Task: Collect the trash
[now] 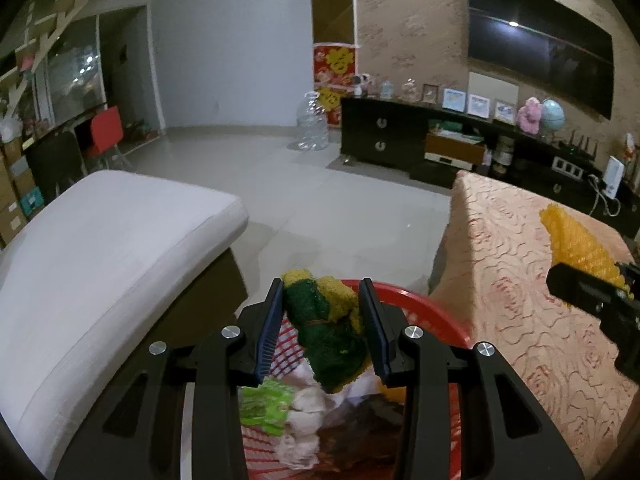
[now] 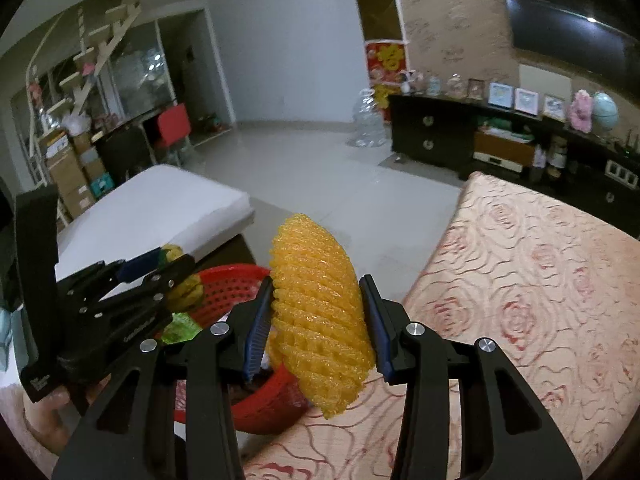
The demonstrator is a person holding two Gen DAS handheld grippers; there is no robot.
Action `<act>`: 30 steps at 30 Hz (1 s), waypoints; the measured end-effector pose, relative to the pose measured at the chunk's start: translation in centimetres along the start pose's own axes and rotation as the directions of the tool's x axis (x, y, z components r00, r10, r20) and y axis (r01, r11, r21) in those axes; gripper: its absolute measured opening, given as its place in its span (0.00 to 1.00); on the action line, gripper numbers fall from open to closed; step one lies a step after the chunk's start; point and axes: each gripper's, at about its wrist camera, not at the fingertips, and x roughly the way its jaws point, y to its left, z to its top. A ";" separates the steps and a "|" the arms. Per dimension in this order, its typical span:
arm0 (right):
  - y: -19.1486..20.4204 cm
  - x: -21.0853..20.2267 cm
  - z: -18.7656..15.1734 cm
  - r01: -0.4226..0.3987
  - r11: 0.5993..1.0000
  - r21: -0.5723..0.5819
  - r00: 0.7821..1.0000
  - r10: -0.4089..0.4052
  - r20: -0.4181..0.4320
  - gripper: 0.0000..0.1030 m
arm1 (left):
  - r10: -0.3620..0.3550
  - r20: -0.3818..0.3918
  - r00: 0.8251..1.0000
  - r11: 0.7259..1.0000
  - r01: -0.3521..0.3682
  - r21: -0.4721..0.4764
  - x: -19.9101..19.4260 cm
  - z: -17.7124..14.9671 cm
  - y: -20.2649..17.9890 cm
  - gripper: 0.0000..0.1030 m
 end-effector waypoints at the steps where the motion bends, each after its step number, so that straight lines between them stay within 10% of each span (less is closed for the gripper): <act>1: 0.6 0.5 -0.1 -0.007 1.000 -0.008 1.000 0.007 -0.010 0.41 | 0.006 -0.006 1.000 1.000 -0.006 -0.002 0.2 -0.1 0.3 0.36; 14: 3.9 5.2 -0.8 -0.089 0.995 -0.044 0.992 0.085 -0.096 0.42 | 0.047 -0.087 0.995 0.999 -0.048 -0.005 2.3 -1.1 2.7 0.40; 30: 3.9 4.8 -1.1 -0.151 0.989 0.004 0.984 0.150 -0.094 0.76 | 0.031 -0.065 0.997 0.996 -0.037 -0.082 1.4 -1.0 4.8 0.74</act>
